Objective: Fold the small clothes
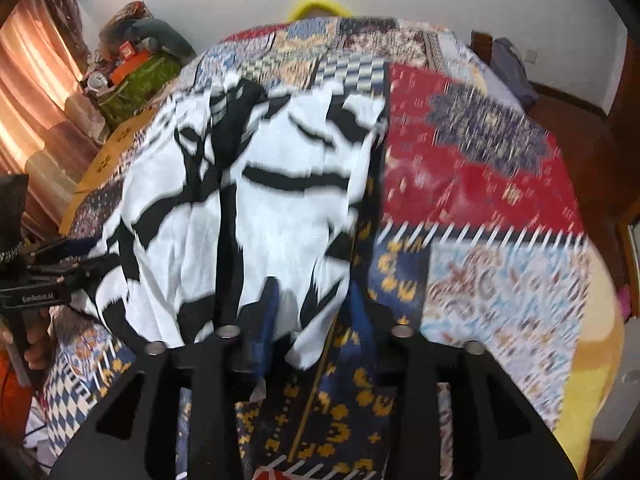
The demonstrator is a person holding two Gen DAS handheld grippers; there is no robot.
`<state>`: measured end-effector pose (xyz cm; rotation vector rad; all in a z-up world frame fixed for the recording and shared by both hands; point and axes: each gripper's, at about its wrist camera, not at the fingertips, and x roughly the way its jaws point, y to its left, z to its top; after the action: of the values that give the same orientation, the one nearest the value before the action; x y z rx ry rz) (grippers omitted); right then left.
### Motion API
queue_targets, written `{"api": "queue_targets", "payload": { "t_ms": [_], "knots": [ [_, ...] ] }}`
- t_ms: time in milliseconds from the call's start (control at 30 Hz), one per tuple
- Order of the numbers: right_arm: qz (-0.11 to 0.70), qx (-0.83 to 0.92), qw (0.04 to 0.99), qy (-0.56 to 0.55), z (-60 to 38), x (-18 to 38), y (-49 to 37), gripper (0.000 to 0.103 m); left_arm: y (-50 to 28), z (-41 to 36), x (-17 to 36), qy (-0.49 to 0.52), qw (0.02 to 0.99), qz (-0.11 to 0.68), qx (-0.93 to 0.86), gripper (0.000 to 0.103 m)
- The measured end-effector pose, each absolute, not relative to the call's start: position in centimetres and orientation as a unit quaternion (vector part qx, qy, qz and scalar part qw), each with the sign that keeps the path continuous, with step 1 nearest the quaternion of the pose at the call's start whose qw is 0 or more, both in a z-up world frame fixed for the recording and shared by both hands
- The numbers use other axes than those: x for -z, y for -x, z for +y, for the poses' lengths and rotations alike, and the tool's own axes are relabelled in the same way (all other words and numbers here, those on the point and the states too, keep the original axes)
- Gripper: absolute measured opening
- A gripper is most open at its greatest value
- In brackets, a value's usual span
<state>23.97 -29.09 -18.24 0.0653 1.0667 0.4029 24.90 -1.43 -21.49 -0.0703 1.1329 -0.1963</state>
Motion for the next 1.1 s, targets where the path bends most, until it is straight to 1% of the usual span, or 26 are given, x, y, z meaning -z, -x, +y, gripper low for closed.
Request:
{"api": "queue_targets", "payload": {
  "t_ms": [33, 67, 167, 333, 367, 433, 467, 567, 667, 700, 733, 767, 800, 833, 867, 933, 1000, 1100],
  "knots": [
    [0.498, -0.188, 0.846, -0.028, -29.1, 17.8, -24.2, 0.046, -25.0, -1.2, 21.1, 0.031, 0.842, 0.531, 0.088, 0.071],
    [0.491, -0.183, 0.851, -0.024, -29.1, 17.3, -24.6, 0.047, -25.2, -0.8, 20.7, 0.03, 0.847, 0.524, 0.083, 0.071],
    [0.471, -0.174, 0.865, -0.016, -28.5, 16.0, -25.9, 0.047, -26.5, 0.4, 19.2, 0.036, 0.857, 0.508, 0.075, 0.071],
    [0.463, -0.222, 0.858, -0.027, -25.7, 14.5, -29.3, 0.047, -29.6, 1.8, 18.3, 0.036, 0.864, 0.498, 0.061, 0.071],
    [0.465, -0.233, 0.854, -0.026, -24.7, 14.5, -30.1, 0.048, -30.5, 2.0, 18.5, 0.034, 0.863, 0.5, 0.058, 0.071],
    [0.471, -0.25, 0.845, -0.026, -23.0, 14.9, -31.5, 0.056, -31.7, 2.2, 19.1, 0.037, 0.859, 0.507, 0.055, 0.071],
    [0.476, -0.254, 0.842, -0.026, -22.2, 15.3, -32.3, 0.057, -32.6, 2.4, 19.8, 0.044, 0.854, 0.515, 0.053, 0.071],
    [0.492, -0.262, 0.83, -0.028, -20.4, 16.6, -34.6, 0.058, -34.1, 2.8, 21.7, 0.066, 0.84, 0.536, 0.061, 0.071],
    [0.511, -0.266, 0.816, -0.035, -18.9, 18.2, -36.5, 0.058, -34.2, 2.2, 23.3, 0.052, 0.834, 0.545, 0.067, 0.071],
    [0.513, -0.265, 0.816, -0.032, -18.4, 18.6, -36.9, 0.055, -34.0, 1.9, 23.6, 0.046, 0.834, 0.546, 0.068, 0.071],
    [0.512, -0.265, 0.817, -0.025, -18.0, 18.9, -37.2, 0.044, -33.9, 1.7, 23.9, 0.041, 0.833, 0.547, 0.069, 0.071],
    [0.51, -0.268, 0.817, -0.017, -17.7, 18.9, -37.2, 0.036, -33.9, 1.5, 24.3, 0.037, 0.833, 0.548, 0.068, 0.072],
    [0.506, -0.273, 0.818, -0.006, -17.5, 18.9, -37.2, 0.022, -33.8, 1.5, 24.5, 0.035, 0.833, 0.548, 0.069, 0.072],
    [0.501, -0.279, 0.819, 0.002, -17.4, 18.7, -37.1, 0.014, -33.7, 1.7, 24.6, 0.038, 0.834, 0.547, 0.071, 0.072],
    [0.494, -0.283, 0.822, 0.009, -17.3, 18.5, -36.9, 0.01, -33.6, 1.9, 24.7, 0.043, 0.834, 0.546, 0.072, 0.073],
    [0.482, -0.287, 0.828, 0.017, -17.5, 17.8, -36.8, 0.008, -33.6, 2.3, 25.0, 0.051, 0.834, 0.545, 0.071, 0.074],
    [0.461, -0.28, 0.842, 0.017, -18.3, 16.9, -36.8, 0.007, -33.5, 2.4, 25.1, 0.046, 0.838, 0.539, 0.066, 0.075],
    [0.463, -0.263, 0.846, 0.017, -18.9, 17.2, -37.7, 0.007, -33.3, 2.0, 25.3, 0.025, 0.844, 0.532, 0.053, 0.079]
  ]
}}
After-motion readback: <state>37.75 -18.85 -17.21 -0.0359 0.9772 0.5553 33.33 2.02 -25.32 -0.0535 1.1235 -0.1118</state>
